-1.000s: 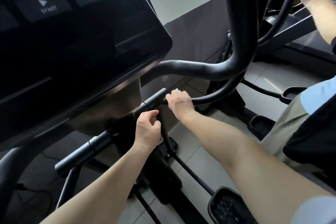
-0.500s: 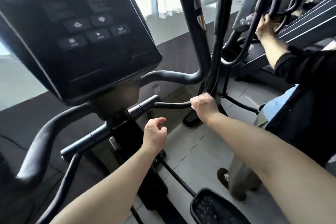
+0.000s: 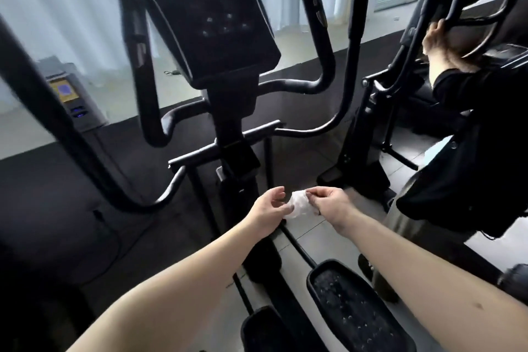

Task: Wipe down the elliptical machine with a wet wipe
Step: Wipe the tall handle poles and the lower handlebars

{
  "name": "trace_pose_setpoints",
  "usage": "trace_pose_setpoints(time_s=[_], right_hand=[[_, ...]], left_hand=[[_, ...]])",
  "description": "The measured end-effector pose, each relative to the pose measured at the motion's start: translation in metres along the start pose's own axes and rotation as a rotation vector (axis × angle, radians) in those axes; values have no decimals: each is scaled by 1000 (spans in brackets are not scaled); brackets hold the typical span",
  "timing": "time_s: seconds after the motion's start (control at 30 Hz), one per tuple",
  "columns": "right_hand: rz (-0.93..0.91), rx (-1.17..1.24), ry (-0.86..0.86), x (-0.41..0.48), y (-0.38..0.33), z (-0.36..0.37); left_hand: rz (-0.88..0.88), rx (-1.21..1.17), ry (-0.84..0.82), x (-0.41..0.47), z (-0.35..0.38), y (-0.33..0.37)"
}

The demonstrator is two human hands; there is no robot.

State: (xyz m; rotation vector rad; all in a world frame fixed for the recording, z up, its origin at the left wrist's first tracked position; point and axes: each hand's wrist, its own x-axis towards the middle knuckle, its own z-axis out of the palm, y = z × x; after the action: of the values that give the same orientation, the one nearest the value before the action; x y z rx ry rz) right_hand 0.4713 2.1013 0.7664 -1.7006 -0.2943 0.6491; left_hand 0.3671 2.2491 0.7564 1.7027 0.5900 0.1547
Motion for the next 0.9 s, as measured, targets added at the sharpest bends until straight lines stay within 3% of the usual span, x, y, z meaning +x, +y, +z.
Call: trace_pose_setpoints(time_s=[0.33,0.57,0.67,0.8,0.9], right_hand=[[77,66,-161,-64,10,25],[128,67,-201,-83,-2,81],[177,3,-101,-87,0,117],[258,31,165,-90,2,163],[222,79,246,-97,-8,203]], left_hand=[[61,104,41,-83,-36,-16],[12,128,-51,-107,-80,-28],[7,148,-16,-114,-108,-38],[44,169,57,-123,-152,-49],[47,136,91,-123,-186,-59]])
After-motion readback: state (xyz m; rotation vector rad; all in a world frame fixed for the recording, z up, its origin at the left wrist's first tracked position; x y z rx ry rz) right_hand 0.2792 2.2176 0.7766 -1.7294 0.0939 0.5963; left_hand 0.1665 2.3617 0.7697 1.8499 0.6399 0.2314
